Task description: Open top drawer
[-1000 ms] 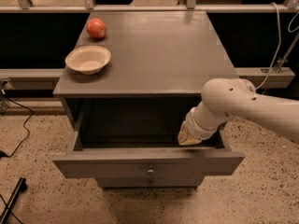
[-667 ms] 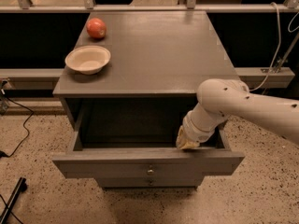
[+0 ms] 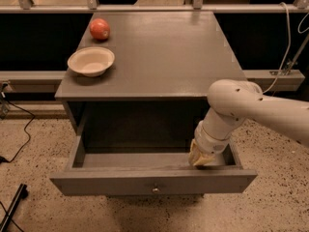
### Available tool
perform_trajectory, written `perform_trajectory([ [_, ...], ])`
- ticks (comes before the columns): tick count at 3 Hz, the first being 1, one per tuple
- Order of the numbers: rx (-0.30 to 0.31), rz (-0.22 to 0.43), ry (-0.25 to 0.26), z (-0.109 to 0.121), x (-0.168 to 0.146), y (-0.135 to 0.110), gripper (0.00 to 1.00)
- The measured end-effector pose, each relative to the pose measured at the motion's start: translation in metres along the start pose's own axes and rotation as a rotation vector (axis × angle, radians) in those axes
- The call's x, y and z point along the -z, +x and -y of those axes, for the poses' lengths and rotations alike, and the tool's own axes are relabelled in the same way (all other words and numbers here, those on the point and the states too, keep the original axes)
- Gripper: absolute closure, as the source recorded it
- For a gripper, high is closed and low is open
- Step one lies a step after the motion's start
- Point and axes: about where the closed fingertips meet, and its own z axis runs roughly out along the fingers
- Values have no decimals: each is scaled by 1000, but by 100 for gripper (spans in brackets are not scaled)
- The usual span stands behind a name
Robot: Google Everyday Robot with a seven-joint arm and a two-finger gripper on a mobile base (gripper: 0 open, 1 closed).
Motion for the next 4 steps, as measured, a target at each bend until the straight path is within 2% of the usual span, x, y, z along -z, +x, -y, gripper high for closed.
perform_trajectory([
  [2,-33,37,-113,-45,5,1,100],
  [3,-38,71,-112,-54,15,-2,100],
  [4,-39,127,5,-48,35,-7,100],
])
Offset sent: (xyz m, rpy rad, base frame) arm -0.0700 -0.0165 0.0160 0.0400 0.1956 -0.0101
